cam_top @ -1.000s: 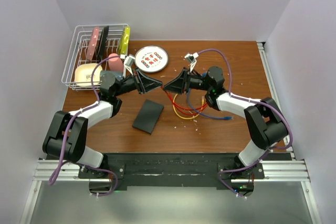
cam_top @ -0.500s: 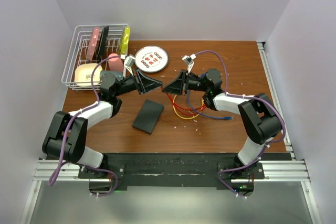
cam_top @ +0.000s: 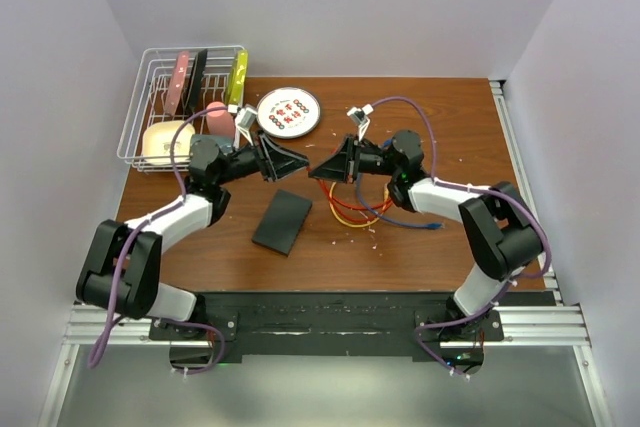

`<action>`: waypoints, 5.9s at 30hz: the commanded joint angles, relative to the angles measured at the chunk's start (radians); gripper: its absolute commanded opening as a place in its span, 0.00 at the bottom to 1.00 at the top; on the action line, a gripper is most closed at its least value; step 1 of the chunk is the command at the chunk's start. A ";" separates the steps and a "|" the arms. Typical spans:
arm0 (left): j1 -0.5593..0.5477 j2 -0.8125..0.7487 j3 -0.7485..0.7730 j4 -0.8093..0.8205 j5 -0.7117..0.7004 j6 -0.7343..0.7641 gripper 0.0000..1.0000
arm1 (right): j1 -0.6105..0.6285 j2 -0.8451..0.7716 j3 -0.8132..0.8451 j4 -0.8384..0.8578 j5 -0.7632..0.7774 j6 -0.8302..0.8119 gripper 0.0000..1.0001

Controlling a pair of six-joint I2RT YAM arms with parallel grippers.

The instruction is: Insert the plug into the switch port

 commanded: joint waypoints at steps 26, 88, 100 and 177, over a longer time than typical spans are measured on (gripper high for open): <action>0.000 -0.390 0.014 -0.671 -0.707 0.409 0.88 | 0.269 -0.607 -0.037 -1.013 0.801 -0.852 0.00; 0.111 -0.033 -0.295 -0.531 -0.504 0.304 0.67 | 0.547 -0.219 -0.159 -0.881 0.974 -0.702 0.00; 0.112 -0.025 -0.328 -0.496 -0.474 0.294 0.63 | 0.598 -0.074 -0.076 -0.929 1.054 -0.694 0.00; 0.114 0.079 -0.331 -0.422 -0.382 0.292 0.50 | 0.685 -0.003 -0.013 -0.845 1.192 -0.641 0.00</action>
